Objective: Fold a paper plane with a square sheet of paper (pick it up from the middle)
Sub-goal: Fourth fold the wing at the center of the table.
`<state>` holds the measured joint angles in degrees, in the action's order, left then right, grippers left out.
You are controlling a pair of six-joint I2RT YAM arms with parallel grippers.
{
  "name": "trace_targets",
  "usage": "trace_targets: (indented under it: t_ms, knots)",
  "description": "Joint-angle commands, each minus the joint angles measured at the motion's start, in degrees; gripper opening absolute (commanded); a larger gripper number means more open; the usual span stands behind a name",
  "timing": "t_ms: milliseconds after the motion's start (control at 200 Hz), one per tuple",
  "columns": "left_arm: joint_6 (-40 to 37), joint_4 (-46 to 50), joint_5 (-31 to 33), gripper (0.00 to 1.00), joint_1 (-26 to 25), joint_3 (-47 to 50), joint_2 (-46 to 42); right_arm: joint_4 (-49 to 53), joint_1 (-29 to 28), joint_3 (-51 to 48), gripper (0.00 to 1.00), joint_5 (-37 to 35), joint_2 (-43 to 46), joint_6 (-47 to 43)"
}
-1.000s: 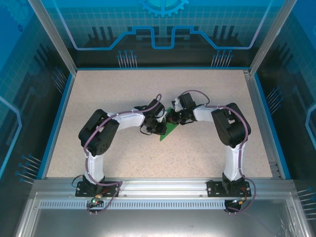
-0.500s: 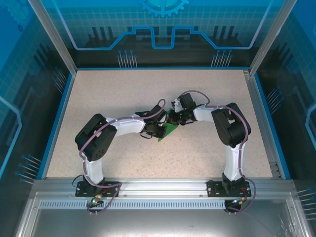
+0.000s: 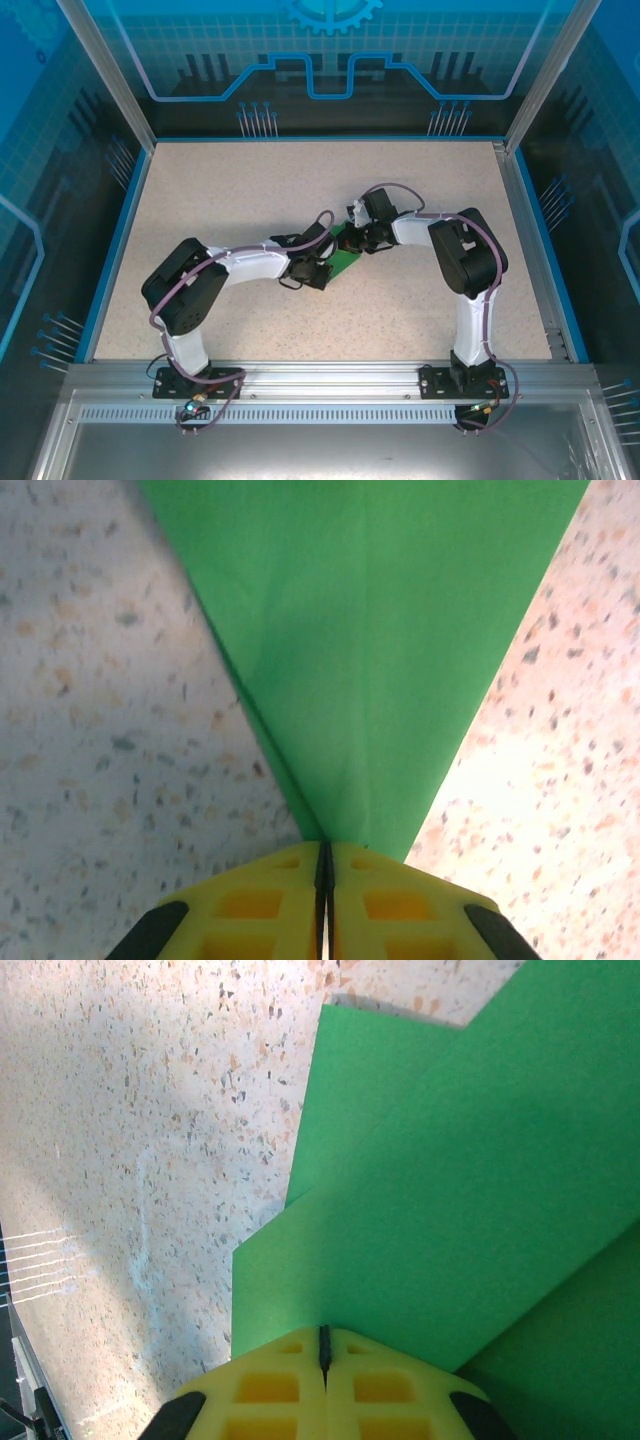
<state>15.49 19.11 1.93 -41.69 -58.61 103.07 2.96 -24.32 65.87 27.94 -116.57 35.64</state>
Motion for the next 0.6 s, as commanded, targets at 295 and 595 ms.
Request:
trace_targets:
  t_ms: [295, 595]
  knots:
    - [1.61, 7.25, 0.17, 0.11, -0.97, 4.64, -2.55, 3.82, 1.5, -0.39, 0.03, -3.84, -2.73, -2.06]
    - [5.65, 5.78, -6.51, 0.18, 0.73, 2.33, -8.39, 3.74, 1.29, -0.3, 0.02, -2.35, -1.93, -2.25]
